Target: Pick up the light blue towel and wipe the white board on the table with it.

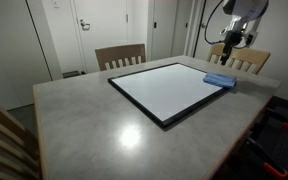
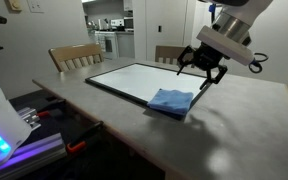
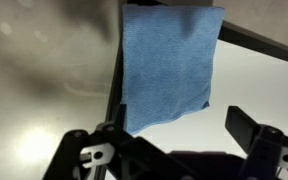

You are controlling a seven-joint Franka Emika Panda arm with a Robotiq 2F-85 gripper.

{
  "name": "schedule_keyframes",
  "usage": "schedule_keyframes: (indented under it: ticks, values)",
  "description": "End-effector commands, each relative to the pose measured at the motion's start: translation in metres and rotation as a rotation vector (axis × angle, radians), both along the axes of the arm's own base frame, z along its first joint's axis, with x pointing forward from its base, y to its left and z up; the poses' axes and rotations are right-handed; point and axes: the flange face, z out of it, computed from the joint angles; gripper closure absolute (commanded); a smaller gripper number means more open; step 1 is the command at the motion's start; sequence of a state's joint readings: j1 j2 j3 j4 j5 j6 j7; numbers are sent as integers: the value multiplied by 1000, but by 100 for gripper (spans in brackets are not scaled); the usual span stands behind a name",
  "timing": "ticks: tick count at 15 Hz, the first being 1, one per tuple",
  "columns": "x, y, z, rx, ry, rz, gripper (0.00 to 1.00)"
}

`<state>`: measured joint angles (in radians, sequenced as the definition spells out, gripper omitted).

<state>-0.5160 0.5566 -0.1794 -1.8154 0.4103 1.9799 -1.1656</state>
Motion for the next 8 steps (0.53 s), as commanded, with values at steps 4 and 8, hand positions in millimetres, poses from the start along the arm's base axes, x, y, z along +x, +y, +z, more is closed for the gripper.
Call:
schedule_keyframes:
  ticks: [4,8]
  values:
    - [11,-12,-39,73,-4,58,0]
    - [10,-11,-50,97,28,66,0]
